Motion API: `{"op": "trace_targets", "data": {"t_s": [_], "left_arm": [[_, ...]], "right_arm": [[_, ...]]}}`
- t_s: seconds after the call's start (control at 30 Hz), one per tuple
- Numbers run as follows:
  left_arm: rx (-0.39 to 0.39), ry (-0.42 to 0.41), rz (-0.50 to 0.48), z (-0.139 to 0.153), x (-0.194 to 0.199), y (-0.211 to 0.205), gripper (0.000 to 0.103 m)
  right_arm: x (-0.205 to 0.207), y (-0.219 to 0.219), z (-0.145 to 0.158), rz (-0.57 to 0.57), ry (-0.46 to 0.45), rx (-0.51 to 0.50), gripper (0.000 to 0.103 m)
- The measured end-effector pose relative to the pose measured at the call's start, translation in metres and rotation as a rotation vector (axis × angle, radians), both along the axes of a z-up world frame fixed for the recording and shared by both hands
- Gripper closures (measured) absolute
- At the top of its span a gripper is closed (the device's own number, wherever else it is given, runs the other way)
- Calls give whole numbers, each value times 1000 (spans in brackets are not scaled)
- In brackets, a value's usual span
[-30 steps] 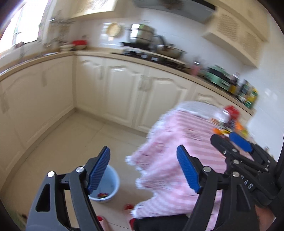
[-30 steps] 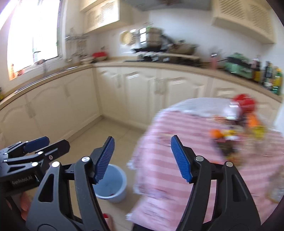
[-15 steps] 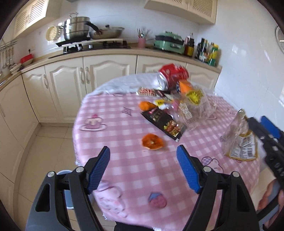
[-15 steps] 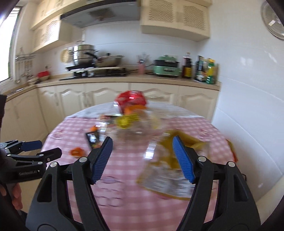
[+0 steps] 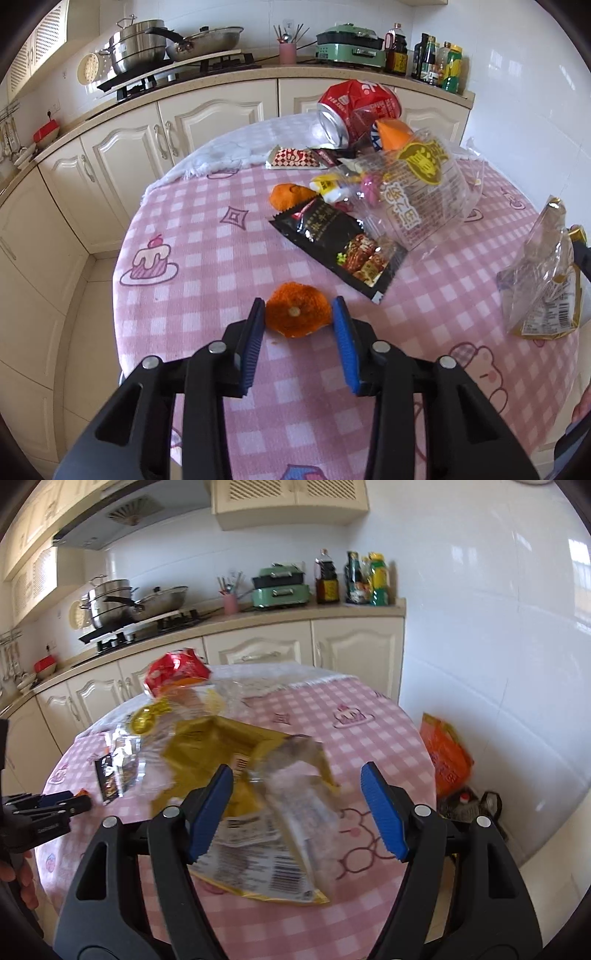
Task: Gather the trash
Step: 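Grasp the orange peel with the left tool while the right tool grasps the gold bag, then carry both items over the blue bucket and open both tools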
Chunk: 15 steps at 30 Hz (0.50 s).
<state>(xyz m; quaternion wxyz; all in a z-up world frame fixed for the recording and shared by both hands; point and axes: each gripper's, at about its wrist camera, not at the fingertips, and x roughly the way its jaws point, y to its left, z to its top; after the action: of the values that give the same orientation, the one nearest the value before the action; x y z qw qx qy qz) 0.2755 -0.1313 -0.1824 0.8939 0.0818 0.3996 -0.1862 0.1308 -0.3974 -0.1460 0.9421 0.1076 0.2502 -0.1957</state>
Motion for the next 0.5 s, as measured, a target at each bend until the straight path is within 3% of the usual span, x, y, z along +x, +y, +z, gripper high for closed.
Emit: {"op": "trace_targets", "data": {"t_s": [0.13,0.23,0.3,0.5], "left_arm": [[-62,7,-3,3,-4,7,67],[-89,-10,-2,9,-10,16,67],[-119,-12,-9,14,-15,24,67],[-178,-32,-6,25,-30,49,67]], "right_arm": [[8,-10,-13,53,42,103,32],[12,-4,-16,78,63,92,71],[12,2,-13,94,57,82,81],[0,37,12,152,-37,30,87]]}}
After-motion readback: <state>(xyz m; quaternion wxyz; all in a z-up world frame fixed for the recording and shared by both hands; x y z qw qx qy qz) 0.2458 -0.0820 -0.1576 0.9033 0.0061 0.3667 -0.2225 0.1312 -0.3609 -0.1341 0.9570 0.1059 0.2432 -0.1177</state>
